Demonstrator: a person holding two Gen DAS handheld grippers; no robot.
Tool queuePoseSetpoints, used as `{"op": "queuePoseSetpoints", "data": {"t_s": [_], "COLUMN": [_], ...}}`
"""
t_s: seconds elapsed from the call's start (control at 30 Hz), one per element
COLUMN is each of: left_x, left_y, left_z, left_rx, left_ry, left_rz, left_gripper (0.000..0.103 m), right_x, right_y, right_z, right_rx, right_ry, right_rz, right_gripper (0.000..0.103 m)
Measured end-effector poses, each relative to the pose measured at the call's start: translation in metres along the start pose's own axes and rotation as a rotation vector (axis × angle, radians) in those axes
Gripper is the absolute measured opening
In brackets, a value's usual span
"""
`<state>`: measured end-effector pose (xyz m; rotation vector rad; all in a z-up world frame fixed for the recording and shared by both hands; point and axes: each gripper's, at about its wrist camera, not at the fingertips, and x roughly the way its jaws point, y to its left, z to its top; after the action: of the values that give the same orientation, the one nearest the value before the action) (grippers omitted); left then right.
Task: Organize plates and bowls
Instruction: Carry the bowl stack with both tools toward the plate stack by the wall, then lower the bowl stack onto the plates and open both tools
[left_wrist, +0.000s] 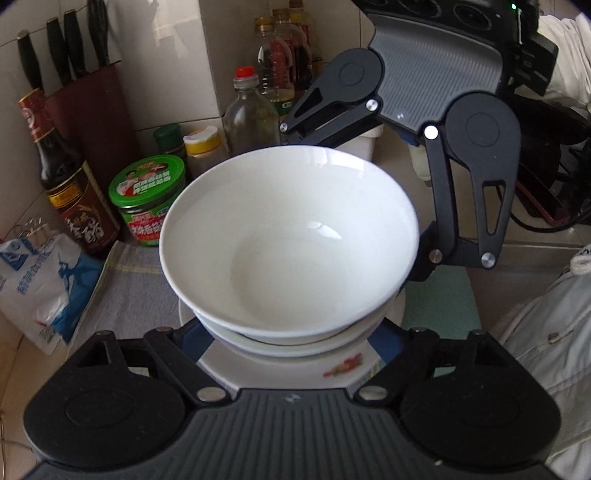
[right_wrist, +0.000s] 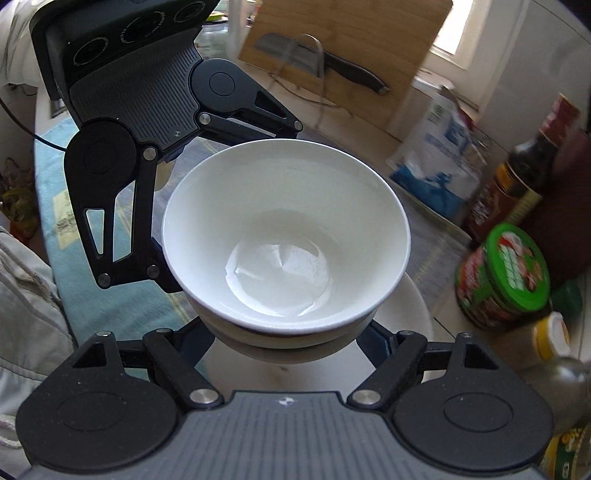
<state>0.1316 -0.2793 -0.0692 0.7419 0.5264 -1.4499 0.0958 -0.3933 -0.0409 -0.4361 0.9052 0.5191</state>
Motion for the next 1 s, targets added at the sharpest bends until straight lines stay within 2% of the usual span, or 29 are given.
{"op": "queuePoseSetpoints", "data": {"t_s": [0.53, 1.0], "left_x": [0.033, 0.037], "left_y": [0.013, 0.018], "left_z": [0.008, 0.009], "left_rx": [0.003, -0.006], "left_ry": [0.026, 0.03], "left_rz": [-0.02, -0.021], "left_gripper": [0.087, 0.087], "right_x": [0.016, 0.02], "right_y": [-0.021, -0.024], "right_z": [-0.015, -0.016], "right_rx": [0.069, 0.101], "right_ry": [0.032, 0.028], "right_rz": [-0.003, -0.006], "right_gripper": [0.086, 0.086]}}
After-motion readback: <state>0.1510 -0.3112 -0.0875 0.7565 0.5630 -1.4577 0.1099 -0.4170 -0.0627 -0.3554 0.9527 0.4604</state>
